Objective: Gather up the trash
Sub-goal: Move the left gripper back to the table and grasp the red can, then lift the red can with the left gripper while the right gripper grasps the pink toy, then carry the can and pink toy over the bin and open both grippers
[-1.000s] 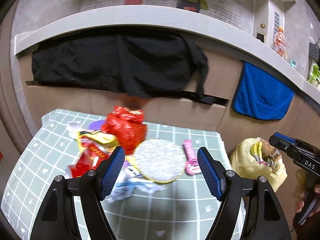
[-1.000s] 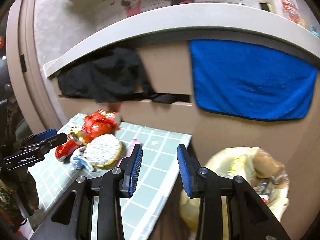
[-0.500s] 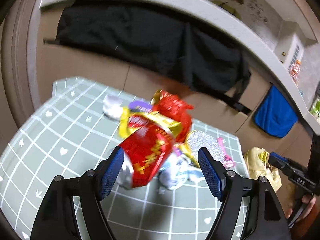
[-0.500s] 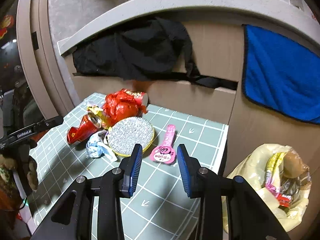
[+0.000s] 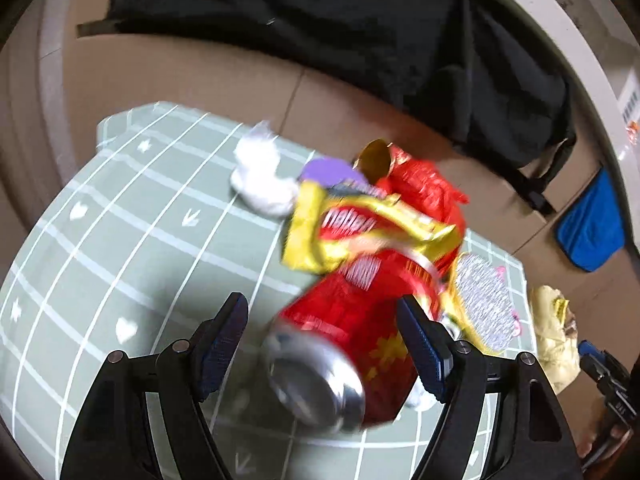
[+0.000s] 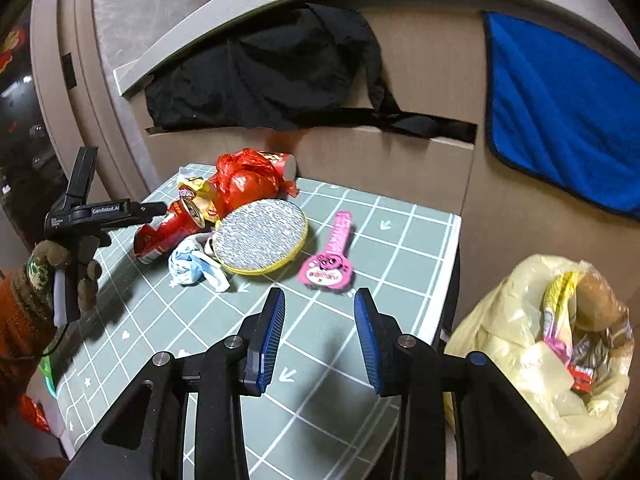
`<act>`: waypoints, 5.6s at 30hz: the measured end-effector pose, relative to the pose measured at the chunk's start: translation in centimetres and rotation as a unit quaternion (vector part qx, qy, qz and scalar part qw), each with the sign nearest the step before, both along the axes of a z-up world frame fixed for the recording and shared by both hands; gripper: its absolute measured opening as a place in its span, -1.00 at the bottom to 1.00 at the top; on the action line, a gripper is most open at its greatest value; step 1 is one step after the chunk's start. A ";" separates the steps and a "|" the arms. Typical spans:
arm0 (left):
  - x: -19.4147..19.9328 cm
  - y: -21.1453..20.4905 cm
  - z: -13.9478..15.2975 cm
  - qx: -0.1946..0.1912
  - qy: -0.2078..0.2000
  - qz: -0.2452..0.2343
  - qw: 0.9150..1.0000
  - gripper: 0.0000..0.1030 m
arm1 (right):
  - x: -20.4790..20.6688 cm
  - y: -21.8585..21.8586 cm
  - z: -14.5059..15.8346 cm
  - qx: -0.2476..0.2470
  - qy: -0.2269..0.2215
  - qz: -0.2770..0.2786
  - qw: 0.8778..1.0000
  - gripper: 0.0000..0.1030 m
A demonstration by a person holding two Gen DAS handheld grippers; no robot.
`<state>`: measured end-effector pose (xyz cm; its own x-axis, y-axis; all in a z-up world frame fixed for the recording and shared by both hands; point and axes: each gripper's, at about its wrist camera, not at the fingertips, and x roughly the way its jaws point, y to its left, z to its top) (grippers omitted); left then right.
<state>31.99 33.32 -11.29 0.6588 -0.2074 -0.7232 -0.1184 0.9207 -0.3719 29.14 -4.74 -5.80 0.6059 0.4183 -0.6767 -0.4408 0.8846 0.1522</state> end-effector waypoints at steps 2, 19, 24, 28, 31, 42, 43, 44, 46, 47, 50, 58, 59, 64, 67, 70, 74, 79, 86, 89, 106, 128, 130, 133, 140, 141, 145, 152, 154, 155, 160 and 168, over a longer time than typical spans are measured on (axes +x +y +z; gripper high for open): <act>-1.5 -0.2 -0.4 -0.002 0.003 0.018 1.000 0.49 | 0.2 -0.2 -0.4 0.007 0.008 -0.002 1.000 -0.34; -3.4 -1.5 -0.5 -0.017 -0.006 0.143 0.990 -0.01 | -0.2 1.4 -0.8 0.000 -0.005 0.017 1.000 -0.34; -6.9 -3.1 2.9 0.045 -0.061 0.120 0.990 -0.01 | 1.2 1.8 -0.9 0.007 0.006 0.017 1.000 -0.34; -8.9 -2.8 4.5 0.050 -0.080 0.104 0.990 -0.01 | 2.9 3.0 -1.4 -0.003 0.010 0.020 1.000 -0.34; -9.9 -2.6 5.1 0.045 -0.089 0.099 0.990 -0.01 | 4.7 3.6 -2.3 -0.007 0.022 0.014 1.000 -0.34; -11.1 -1.9 4.1 0.028 -0.077 0.090 0.993 -0.01 | 7.2 5.2 -5.3 -0.053 0.036 0.002 0.998 -0.32; -10.9 -1.9 3.8 0.026 -0.074 0.089 0.993 -0.01 | 7.4 5.0 -5.6 -0.047 0.043 0.002 0.998 -0.30; -10.8 -1.9 3.6 0.023 -0.071 0.088 0.993 -0.01 | 7.7 4.9 -6.0 -0.041 0.054 0.003 0.998 -0.29; -10.4 -2.0 3.2 0.014 -0.067 0.084 0.994 -0.01 | 8.2 5.0 -6.6 -0.038 0.069 0.002 0.997 -0.29; -10.3 -2.0 3.0 0.012 -0.065 0.084 0.994 -0.01 | 8.5 5.3 -6.9 -0.039 0.071 0.005 0.997 -0.29; -10.1 -1.9 2.8 0.010 -0.062 0.081 0.995 -0.01 | 9.1 6.2 -7.5 -0.047 0.075 0.013 0.996 -0.29; -9.8 -1.2 2.2 0.005 -0.052 0.088 0.995 -0.01 | 10.2 7.6 -7.9 -0.060 0.057 0.016 0.996 -0.46; -9.8 -1.3 2.2 0.005 -0.053 0.087 0.995 -0.01 | 10.2 7.4 -7.7 -0.047 0.055 0.019 0.997 -0.57; -9.7 -2.3 3.0 0.017 -0.066 0.078 0.995 -0.01 | 8.7 6.3 -5.0 -0.027 0.017 0.031 0.999 -0.76; -9.6 -3.5 4.1 0.020 -0.079 0.069 0.994 -0.01 | 7.5 5.7 -2.9 -0.024 -0.003 0.034 0.999 -0.76; -9.5 -5.1 5.5 0.029 -0.096 0.057 0.993 -0.01 | 6.3 5.2 -1.5 -0.023 -0.018 0.039 0.999 -0.76; -9.4 -7.3 7.7 0.048 -0.119 0.043 0.991 -0.01 | 5.0 4.0 0.5 -0.009 -0.039 0.041 0.998 -0.76; -9.0 -10.8 11.3 0.087 -0.163 0.023 0.982 -0.01 | 3.4 1.7 4.3 0.013 -0.075 0.033 0.997 -0.76; -7.6 -17.6 15.7 0.126 -0.221 -0.022 0.967 -0.01 | 0.9 -3.4 9.3 0.026 -0.136 0.009 0.990 -0.76; -6.8 -20.9 16.9 0.125 -0.236 -0.046 0.963 -0.01 | -0.1 -6.2 10.9 0.021 -0.159 -0.006 0.987 -0.76; -2.8 -38.2 16.0 0.095 -0.239 -0.182 0.949 -0.01 | -3.0 -21.6 12.1 0.003 -0.189 -0.135 0.973 -0.76; 0.2 -43.1 10.1 0.103 -0.173 -0.214 0.956 -0.01 | -1.0 -25.2 6.3 0.024 -0.121 -0.152 0.981 -0.76; 0.4 -43.2 9.7 0.104 -0.168 -0.217 0.956 -0.01 | -0.8 -25.3 6.0 0.025 -0.116 -0.153 0.981 -0.76; 0.8 -43.4 9.1 0.102 -0.159 -0.219 0.957 -0.01 | -0.5 -25.3 5.5 0.027 -0.110 -0.153 0.982 -0.76; 1.9 -43.8 7.8 0.097 -0.134 -0.225 0.960 -0.01 | 0.3 -25.3 4.3 0.027 -0.092 -0.152 0.984 -0.76; 2.0 -43.9 7.6 0.097 -0.131 -0.226 0.960 -0.01 | 0.4 -25.3 4.1 0.027 -0.089 -0.152 0.984 -0.76; 2.7 -44.0 6.8 0.090 -0.113 -0.230 0.962 -0.01 | 0.9 -25.6 3.4 0.029 -0.076 -0.154 0.985 -0.76; 3.7 -44.5 5.5 0.081 -0.092 -0.237 0.964 -0.01 | 2.4 -25.6 1.8 0.034 -0.052 -0.157 0.986 -0.75; 4.5 -44.6 5.1 0.048 -0.081 -0.263 0.960 0.00 | 2.7 -25.7 1.4 0.039 -0.045 -0.157 0.986 -0.68; 4.9 -44.7 4.9 0.029 -0.074 -0.277 0.957 0.01 | 3.0 -25.8 1.1 0.040 -0.041 -0.158 0.986 -0.61; 6.3 -43.9 4.4 -0.010 -0.052 -0.276 0.960 0.37 | 3.2 -26.4 -0.2 0.044 -0.028 -0.171 0.984 -0.20; 5.8 -40.9 5.5 0.002 -0.071 -0.224 0.972 0.43 | 2.6 -27.0 -0.5 0.052 -0.015 -0.187 0.981 -0.20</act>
